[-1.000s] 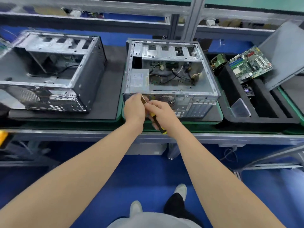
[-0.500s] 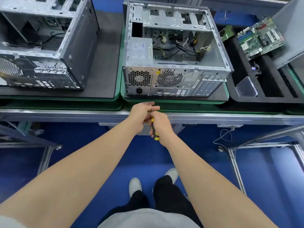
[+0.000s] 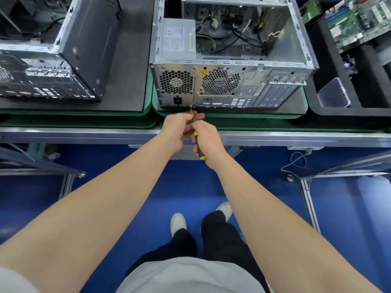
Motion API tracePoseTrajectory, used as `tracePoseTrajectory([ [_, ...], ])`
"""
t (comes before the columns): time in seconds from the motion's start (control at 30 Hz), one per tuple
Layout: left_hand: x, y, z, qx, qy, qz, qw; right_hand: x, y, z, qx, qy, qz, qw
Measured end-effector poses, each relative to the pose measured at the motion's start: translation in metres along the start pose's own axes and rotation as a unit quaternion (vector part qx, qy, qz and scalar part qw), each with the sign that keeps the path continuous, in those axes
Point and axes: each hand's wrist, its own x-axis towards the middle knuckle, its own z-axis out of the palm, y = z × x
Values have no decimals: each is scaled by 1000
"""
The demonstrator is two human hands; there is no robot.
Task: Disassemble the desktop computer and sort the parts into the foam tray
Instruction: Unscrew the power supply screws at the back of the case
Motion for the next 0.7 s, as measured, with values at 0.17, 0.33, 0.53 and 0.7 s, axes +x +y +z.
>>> tracePoseTrajectory([
  [0.17, 6, 1, -2, 0, -8, -3, 1000, 3, -4, 3, 8, 11, 3, 1000],
  [0.33, 9, 3, -3, 7, -6, -9, 1000, 0, -4, 4, 94, -11, 34, 995],
  [0.53, 12, 8, -7, 32, -2, -21, 999, -12, -3, 6, 306, -131, 97, 938],
  [0.7, 15, 11, -10, 10, -20, -49, 999, -15, -1, 9, 479, -264, 128, 827],
])
